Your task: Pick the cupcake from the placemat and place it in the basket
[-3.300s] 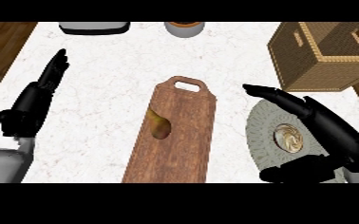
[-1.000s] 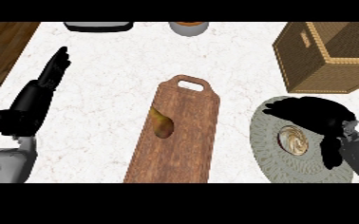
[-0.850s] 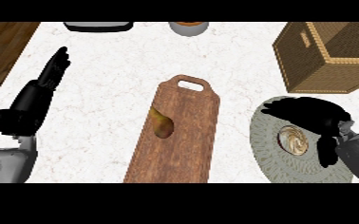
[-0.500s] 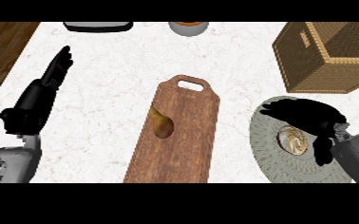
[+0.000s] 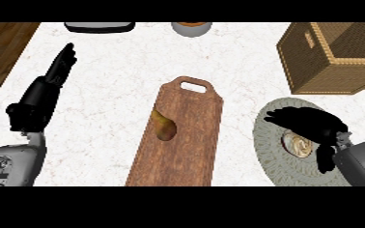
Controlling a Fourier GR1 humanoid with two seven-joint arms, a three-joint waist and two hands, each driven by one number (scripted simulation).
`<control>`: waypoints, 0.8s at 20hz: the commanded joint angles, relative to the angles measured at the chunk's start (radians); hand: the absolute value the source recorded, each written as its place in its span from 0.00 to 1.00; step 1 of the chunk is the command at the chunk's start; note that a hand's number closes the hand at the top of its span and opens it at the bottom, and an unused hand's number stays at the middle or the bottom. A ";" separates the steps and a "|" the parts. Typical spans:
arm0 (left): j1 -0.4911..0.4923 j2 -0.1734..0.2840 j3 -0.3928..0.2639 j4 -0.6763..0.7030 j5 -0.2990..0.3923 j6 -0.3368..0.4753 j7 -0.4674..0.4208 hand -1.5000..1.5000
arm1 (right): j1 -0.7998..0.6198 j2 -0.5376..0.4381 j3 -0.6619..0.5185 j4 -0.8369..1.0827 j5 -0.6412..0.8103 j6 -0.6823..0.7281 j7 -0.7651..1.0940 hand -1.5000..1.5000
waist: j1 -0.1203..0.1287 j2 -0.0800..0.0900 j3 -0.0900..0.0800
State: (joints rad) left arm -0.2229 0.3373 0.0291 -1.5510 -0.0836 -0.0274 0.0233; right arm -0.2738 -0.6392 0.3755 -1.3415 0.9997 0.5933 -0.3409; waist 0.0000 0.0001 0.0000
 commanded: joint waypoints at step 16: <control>0.060 -0.020 0.082 -0.082 -0.011 -0.106 -0.011 0.50 | 0.008 0.127 -0.100 0.131 0.178 -0.006 -0.065 1.00 | 0.003 -0.001 0.000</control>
State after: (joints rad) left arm -0.2014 0.3105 0.0960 -1.5675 -0.1035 -0.1044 0.0030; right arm -0.2699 -0.5489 0.2943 -1.2089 1.1636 0.5565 -0.4177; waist 0.0021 -0.0002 -0.0002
